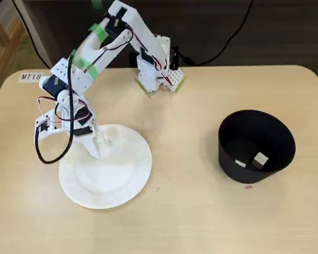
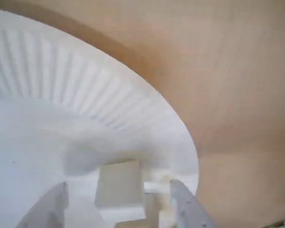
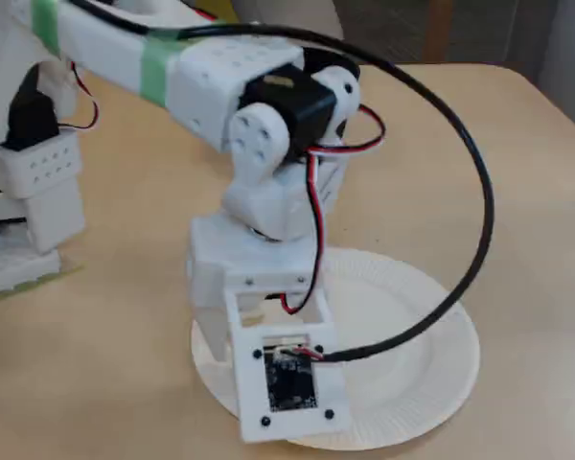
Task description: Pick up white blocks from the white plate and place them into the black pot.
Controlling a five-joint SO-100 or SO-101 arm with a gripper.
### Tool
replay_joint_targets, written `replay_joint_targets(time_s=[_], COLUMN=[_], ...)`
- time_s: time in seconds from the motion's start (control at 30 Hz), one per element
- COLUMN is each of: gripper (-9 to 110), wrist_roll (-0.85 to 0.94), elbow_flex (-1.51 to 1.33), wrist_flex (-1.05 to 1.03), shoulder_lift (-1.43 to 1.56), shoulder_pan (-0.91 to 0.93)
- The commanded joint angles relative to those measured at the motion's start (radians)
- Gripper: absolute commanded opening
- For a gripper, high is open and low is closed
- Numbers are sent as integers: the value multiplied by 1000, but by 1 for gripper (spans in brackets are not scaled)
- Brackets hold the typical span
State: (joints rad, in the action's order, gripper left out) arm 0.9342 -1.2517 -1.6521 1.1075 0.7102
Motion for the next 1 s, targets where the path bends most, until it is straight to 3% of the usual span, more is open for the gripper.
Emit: replay_joint_targets(time_s=[0.0,0.53,0.83,0.97], gripper=[30,26,-2,-2], wrist_roll=[-9,-21,-72,-80], elbow_flex=[38,32,41,43], wrist_flex=[-6,-6,-6,-6], shoulder_lift=[11,3,-37,-41], shoulder_pan=[-15,-41,-66,-81])
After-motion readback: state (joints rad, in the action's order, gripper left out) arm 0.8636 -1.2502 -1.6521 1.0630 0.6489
